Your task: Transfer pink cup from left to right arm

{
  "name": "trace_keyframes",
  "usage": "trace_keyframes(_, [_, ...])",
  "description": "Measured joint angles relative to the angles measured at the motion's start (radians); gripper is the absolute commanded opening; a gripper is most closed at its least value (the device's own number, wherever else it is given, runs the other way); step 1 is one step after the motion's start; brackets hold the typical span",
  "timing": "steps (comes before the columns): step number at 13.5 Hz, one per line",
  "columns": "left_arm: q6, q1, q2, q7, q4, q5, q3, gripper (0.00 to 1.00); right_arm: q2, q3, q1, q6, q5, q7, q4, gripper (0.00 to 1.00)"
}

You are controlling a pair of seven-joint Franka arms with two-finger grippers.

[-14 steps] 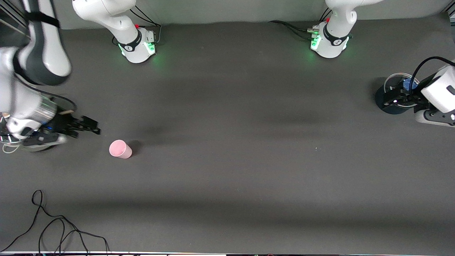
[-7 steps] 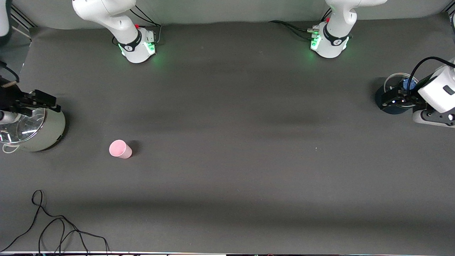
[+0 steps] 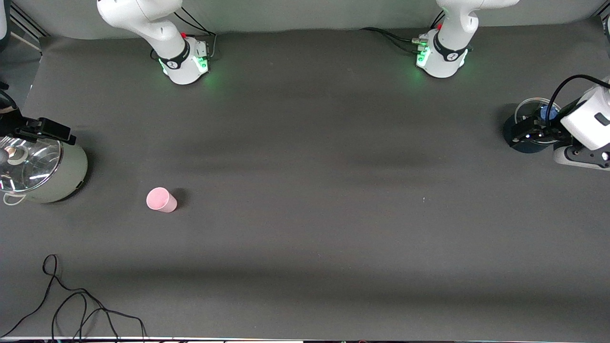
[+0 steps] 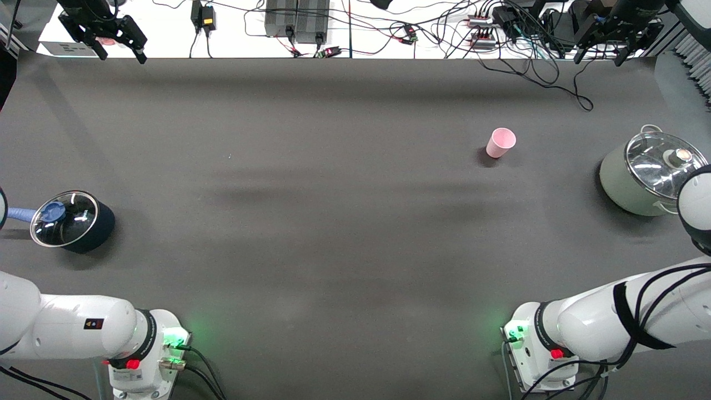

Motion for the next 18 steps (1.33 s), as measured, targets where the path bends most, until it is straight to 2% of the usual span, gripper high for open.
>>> trace_keyframes(3, [0.0, 0.0, 0.0, 0.0, 0.001, 0.008, 0.0, 1.0, 0.002, 0.016, -0.013, 0.0, 0.0, 0.001, 0.0, 1.0])
trace_keyframes(4, [0.0, 0.0, 0.0, 0.0, 0.001, 0.012, 0.0, 1.0, 0.002, 0.067, -0.059, 0.0, 0.0, 0.002, 0.0, 1.0])
trace_keyframes(7, [0.001, 0.0, 0.0, 0.0, 0.001, 0.019, 0.0, 1.0, 0.002, 0.31, -0.292, 0.0, -0.004, 0.005, 0.003, 1.0])
trace_keyframes(8, [0.004, 0.0, 0.0, 0.0, 0.003, 0.02, 0.0, 1.0, 0.002, 0.348, -0.33, -0.001, -0.004, 0.005, 0.006, 1.0])
trace_keyframes(11, [0.014, -0.001, 0.0, 0.0, 0.006, 0.021, 0.0, 1.0, 0.003, 0.368, -0.344, 0.0, -0.004, 0.009, 0.037, 1.0])
trace_keyframes(18, [0.039, -0.001, 0.005, 0.0, 0.007, 0.021, 0.0, 1.0, -0.008, 0.367, -0.337, -0.003, 0.002, 0.018, 0.077, 1.0])
